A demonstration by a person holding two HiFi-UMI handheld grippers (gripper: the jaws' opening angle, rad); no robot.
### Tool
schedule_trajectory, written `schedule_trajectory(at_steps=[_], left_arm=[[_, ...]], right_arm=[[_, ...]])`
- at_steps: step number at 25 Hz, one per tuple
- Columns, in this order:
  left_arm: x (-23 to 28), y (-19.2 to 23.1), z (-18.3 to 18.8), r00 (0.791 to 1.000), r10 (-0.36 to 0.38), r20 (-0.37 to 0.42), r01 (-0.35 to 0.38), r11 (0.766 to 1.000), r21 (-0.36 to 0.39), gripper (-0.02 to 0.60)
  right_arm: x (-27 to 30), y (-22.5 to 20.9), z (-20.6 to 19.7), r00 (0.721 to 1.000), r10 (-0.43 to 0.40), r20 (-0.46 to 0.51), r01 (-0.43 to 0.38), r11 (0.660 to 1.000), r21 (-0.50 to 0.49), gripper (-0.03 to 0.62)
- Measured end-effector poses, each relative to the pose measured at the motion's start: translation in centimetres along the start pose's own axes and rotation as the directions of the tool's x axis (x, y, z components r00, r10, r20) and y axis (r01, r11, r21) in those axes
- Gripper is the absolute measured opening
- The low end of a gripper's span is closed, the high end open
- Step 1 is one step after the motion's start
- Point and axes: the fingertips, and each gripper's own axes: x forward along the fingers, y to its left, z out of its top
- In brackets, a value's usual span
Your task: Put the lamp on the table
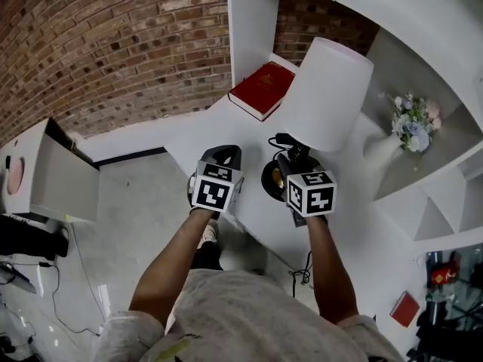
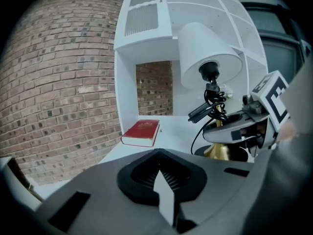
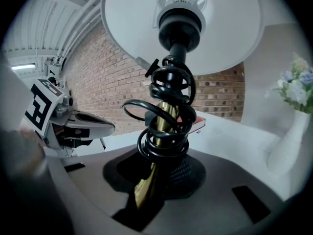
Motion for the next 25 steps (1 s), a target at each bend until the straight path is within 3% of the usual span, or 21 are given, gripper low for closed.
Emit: schedule_trajectory(at_steps=[16, 25], left_arm=[[7.2, 4.6, 2.0, 0.978, -0.209, -0.026, 0.210, 0.975, 0.070, -0.009], [10.5, 4.1, 3.5, 0.939, -0.339, -0.056, 0.344, 0.924, 0.169, -0.009]], right_arm=[[5.6, -3.1, 1.0, 0.971, -0.239, -0.013, 0.240, 0.969, 0.060, 0.097], [7.1, -6.0, 1.3, 0.928, -0.372, -0.003, 0.371, 0.924, 0.098, 0.097]])
